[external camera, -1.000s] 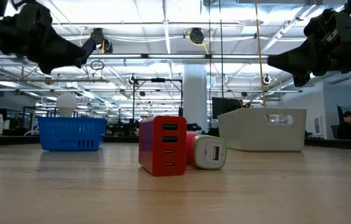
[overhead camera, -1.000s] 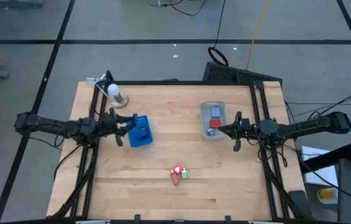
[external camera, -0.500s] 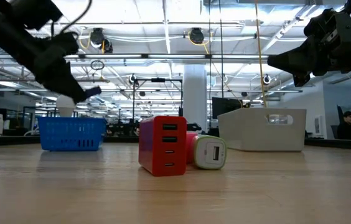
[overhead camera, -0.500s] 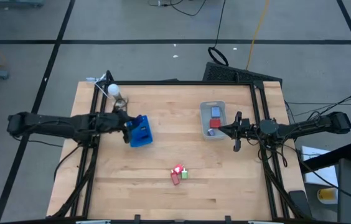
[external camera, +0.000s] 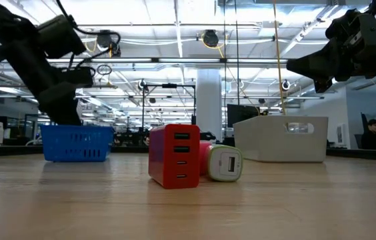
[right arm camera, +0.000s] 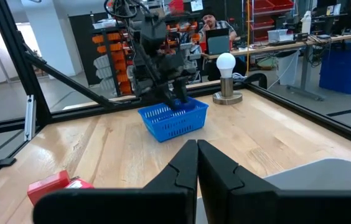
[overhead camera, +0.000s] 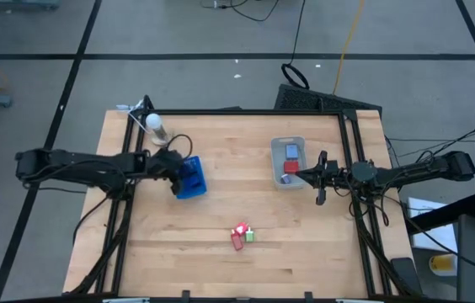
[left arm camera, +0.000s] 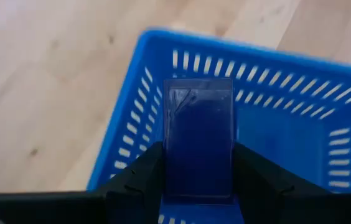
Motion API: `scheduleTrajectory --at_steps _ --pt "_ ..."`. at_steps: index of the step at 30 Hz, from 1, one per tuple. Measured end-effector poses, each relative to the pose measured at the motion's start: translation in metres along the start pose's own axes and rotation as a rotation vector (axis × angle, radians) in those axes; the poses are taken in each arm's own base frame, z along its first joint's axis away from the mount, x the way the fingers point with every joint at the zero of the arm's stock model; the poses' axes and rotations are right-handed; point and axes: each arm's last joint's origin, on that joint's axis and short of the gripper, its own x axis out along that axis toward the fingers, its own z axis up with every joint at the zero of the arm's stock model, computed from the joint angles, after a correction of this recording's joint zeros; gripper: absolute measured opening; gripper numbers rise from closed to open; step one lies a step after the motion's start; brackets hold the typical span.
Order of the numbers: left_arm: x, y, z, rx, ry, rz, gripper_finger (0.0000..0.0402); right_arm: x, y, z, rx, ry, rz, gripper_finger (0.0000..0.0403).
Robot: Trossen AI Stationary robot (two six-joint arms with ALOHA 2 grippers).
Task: Pick & Place Office items
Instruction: Put the blue digital timer into the blue bin
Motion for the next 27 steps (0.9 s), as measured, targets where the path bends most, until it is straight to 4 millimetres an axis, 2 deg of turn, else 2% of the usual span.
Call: scheduleTrajectory --at_steps 7,15,17,23,27 --pt "0.015 0.001 -0.003 0.004 0.069 0.023 0.0153 0.000 0.000 0.000 0.000 0.000 0.000 0.0004" --pt "0.020 0.002 -0.005 0.000 0.091 0.033 0.0153 0.000 0.000 0.000 0.000 0.002 0.000 0.0004" --pt "0.020 0.002 -0.004 -0.002 0.082 0.030 0.0173 0.000 0.000 -0.001 -0.001 0.007 -0.001 0.0004" --pt "0.021 0.001 0.000 -0.007 0.044 0.018 0.0283 0.001 0.000 -0.002 -0.002 0.020 -0.003 0.0004" --pt "0.020 0.000 0.001 0.000 0.037 0.015 0.0311 0.001 0.000 -0.003 -0.002 0.020 -0.003 0.0004"
